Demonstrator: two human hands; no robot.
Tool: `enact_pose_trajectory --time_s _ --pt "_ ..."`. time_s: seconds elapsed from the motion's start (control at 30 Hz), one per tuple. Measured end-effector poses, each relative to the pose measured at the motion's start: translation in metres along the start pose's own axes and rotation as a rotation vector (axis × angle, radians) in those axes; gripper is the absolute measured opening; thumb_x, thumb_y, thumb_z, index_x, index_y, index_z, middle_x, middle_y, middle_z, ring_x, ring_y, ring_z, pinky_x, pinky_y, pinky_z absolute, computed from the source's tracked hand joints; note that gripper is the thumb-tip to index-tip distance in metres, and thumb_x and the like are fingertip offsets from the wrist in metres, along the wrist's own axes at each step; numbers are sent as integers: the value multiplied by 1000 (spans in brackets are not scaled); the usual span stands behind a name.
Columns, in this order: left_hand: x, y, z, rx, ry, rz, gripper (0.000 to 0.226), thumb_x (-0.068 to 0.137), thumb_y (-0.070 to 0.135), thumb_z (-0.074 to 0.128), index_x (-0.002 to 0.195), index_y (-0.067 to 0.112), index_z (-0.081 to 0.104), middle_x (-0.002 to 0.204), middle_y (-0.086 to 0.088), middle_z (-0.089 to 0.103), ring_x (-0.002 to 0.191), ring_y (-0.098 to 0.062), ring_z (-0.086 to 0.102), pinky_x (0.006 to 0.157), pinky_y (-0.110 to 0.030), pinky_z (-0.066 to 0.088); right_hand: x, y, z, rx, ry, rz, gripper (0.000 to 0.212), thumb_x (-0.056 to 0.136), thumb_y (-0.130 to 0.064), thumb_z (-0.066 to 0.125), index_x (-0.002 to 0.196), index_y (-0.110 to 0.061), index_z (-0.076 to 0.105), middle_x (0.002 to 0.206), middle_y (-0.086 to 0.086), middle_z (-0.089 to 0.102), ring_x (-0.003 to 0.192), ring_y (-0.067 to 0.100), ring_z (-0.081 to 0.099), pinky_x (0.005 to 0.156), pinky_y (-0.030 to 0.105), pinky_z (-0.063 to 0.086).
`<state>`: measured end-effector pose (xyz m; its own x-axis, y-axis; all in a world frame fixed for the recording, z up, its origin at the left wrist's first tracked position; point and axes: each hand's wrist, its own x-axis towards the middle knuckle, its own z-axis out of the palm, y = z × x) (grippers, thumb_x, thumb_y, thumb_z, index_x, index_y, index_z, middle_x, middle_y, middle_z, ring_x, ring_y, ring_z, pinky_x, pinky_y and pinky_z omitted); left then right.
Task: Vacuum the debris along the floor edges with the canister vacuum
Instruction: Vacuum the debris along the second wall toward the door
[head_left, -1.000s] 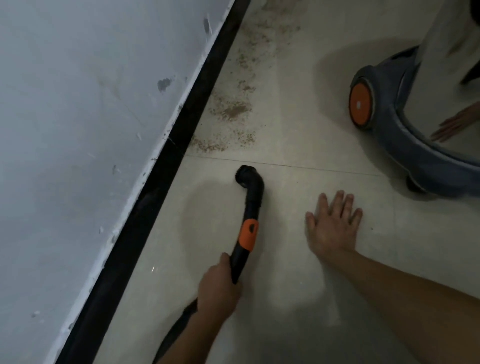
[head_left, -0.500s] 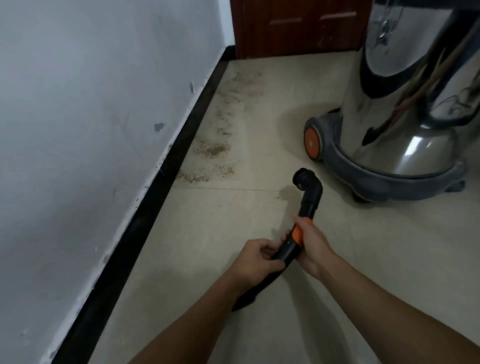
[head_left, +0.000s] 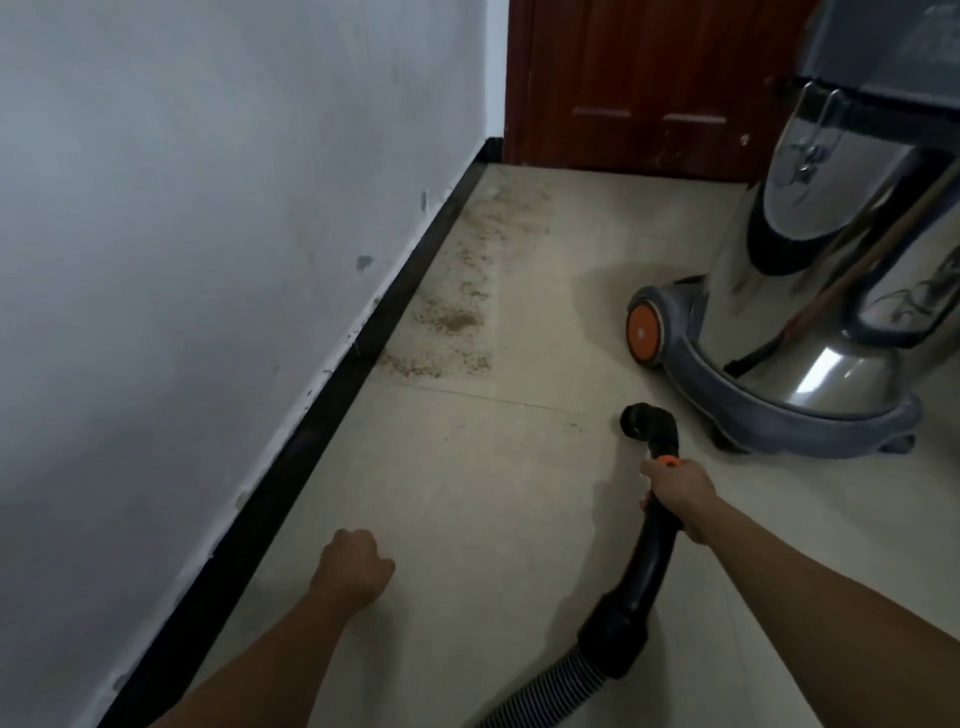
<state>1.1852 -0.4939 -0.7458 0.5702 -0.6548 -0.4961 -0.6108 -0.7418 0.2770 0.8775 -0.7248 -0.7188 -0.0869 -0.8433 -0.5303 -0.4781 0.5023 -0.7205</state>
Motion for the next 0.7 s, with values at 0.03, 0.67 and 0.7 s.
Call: enact_pose_trajectory --time_s 0.03,0.67,0.7 --pt "0 -5 4 16 -8 -22 19 91 27 54 97 9 55 123 -18 48 113 -30 52 91 -31 44 -3 0 13 -49 -26 -15 31 92 -22 61 112 -2 52 84 23 65 58 30 64 58 38 56" --pt "49 -21 42 206 34 -46 72 101 47 28 153 12 -7 156 -28 -15 144 -44 -11 119 -49 3 -24 -54 139 -371 -266 -314 26 89 -22 63 106 -6 54 91 22 66 50 25 63 44 24 45" --pt "50 -22 40 222 26 -41 72 101 47 28 153 11 -7 156 -28 -16 144 -44 -12 119 -49 3 -21 -59 141 -360 -254 -308 26 88 -22 63 106 -6 54 91 21 66 49 25 63 42 23 44"
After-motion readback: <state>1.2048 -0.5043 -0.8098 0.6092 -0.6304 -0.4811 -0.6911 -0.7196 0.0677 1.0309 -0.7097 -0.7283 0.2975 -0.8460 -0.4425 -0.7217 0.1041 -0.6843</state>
